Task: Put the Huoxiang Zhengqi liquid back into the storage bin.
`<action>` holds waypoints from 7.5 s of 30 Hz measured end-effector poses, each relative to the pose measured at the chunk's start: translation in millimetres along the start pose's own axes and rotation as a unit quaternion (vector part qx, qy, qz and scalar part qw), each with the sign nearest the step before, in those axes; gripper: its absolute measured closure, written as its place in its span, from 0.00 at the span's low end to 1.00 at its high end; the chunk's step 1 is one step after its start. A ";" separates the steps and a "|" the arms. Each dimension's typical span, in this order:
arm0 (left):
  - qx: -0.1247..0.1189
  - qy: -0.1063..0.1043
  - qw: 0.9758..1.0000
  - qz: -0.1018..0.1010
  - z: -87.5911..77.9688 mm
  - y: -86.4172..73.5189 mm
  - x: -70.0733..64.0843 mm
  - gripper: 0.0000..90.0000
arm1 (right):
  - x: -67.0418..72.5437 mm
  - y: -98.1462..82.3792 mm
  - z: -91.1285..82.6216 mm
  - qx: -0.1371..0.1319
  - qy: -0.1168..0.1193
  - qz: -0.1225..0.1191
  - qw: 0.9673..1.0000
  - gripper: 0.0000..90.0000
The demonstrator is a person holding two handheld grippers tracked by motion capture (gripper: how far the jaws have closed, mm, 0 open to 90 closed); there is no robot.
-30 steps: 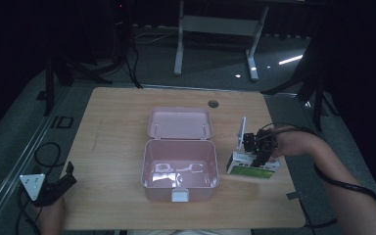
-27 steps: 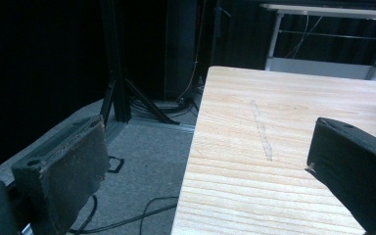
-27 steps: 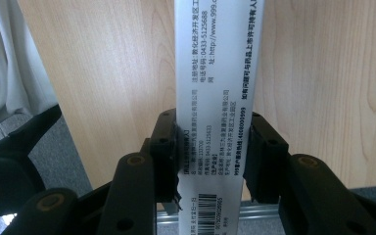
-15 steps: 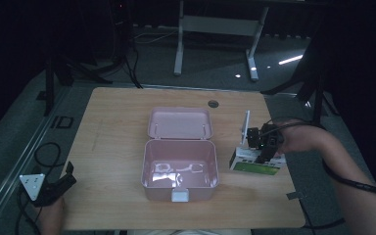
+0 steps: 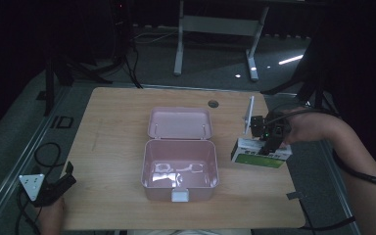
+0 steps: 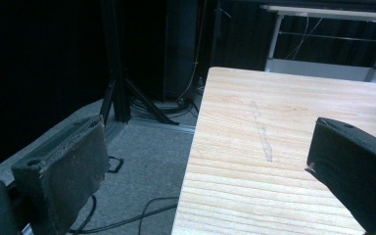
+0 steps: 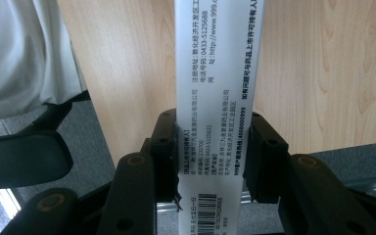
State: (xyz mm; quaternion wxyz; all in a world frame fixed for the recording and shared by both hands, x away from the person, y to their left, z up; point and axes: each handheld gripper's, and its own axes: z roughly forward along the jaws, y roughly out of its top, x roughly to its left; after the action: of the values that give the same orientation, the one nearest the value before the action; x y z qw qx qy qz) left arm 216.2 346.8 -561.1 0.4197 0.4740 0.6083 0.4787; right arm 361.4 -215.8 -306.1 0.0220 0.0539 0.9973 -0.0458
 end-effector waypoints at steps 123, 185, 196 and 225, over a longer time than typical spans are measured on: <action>-0.001 -0.012 1.000 -0.002 -0.4 0.1 1.7 0.02 | 47.3 194.3 118.0 0.012 0.073 -0.098 0.992 0.69; 0.000 -0.010 1.000 0.003 0.1 -0.4 0.3 0.02 | -19.9 25.1 97.2 -0.414 -0.103 0.161 0.890 0.14; 0.002 -0.009 1.000 0.005 0.3 -0.4 -0.3 0.02 | -35.9 -0.7 155.4 -0.410 -0.100 0.236 0.875 0.14; 0.001 -0.012 1.000 0.002 0.5 -0.5 -0.1 0.02 | -18.7 -46.8 244.3 -0.456 -0.153 0.375 0.793 0.15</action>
State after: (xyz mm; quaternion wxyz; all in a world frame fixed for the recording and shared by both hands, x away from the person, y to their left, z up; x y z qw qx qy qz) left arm 216.6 346.8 -561.7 0.4253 0.4816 0.6028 0.4730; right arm 384.3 -287.0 -544.1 0.2118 0.3994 0.7879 0.4182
